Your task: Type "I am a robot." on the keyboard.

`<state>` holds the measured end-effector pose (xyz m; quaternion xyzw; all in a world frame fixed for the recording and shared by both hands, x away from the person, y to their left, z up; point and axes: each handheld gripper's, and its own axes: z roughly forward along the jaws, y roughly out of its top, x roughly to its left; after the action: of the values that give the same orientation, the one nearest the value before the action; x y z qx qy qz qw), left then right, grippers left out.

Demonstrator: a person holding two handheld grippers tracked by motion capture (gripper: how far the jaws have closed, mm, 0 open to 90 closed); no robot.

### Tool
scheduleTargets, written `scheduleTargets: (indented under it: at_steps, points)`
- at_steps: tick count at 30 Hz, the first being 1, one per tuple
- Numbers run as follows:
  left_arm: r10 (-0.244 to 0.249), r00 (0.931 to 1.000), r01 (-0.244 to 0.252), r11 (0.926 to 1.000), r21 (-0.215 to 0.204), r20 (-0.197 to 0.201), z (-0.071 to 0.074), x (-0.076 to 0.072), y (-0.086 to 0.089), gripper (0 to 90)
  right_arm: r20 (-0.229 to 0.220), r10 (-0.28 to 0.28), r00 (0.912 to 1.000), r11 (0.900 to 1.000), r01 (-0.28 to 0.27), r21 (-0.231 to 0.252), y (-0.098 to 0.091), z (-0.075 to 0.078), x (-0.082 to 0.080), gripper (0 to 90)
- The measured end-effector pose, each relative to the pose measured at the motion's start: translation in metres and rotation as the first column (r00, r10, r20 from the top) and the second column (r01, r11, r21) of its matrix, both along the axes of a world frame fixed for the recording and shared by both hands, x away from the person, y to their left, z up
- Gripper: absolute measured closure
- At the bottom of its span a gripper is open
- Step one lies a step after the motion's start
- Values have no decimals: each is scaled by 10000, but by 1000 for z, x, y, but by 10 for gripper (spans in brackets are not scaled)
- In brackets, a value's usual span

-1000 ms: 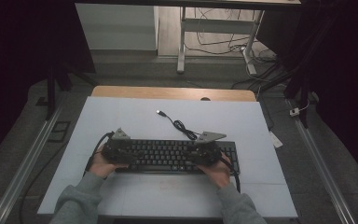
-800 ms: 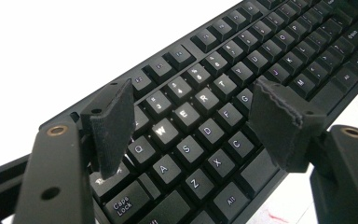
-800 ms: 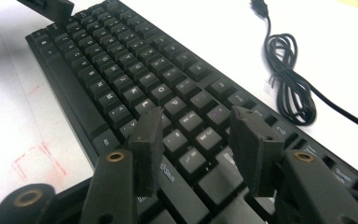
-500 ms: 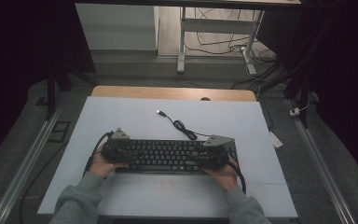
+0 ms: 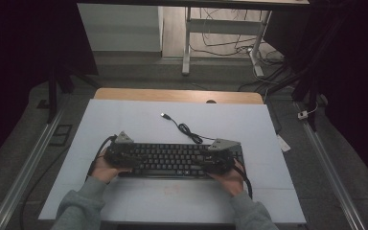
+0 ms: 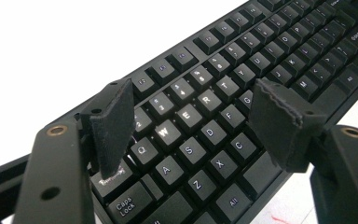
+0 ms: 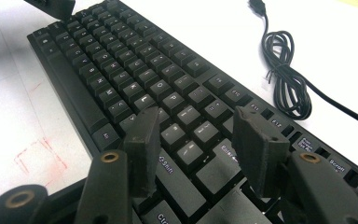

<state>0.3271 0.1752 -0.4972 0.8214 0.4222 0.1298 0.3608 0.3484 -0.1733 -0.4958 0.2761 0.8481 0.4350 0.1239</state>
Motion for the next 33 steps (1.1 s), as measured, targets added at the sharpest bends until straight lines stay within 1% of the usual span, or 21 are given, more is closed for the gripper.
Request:
scheduleTargets:
  at_steps: [5, 11, 18, 27, 29, 33]
  points:
    - [-171, 9998, 170, 9998, 74, 97, 0, -2, -5, 324, -18, -26, 10000, 10000, 26, -89, 1, -1, 0, 516]
    - [-474, 9986, 470, 9987, 174, 251, 0, -5, -13, 403, -38, -15, 10000, 9999, 14, -138, 1, -1, 1, 512]
    - [-843, 9962, 843, 9964, 35, 232, -1, -7, -21, 586, -40, 16, 10000, 9999, -17, -159, 2, -2, 1, 511]
    - [-1374, 9904, 1371, 9905, 141, 168, -5, -9, -33, 856, -82, 7, 10000, 9997, -9, -224, 3, -3, 2, 508]
    - [-1438, 9895, 1436, 9896, 117, 146, -6, -10, -35, 888, -66, -7, 10000, 9998, 6, -204, 3, -3, 1, 508]
    - [-1617, 9868, 1616, 9868, 144, 113, -8, -9, -41, 891, -65, -18, 10000, 9997, 17, -239, 3, -4, 2, 508]
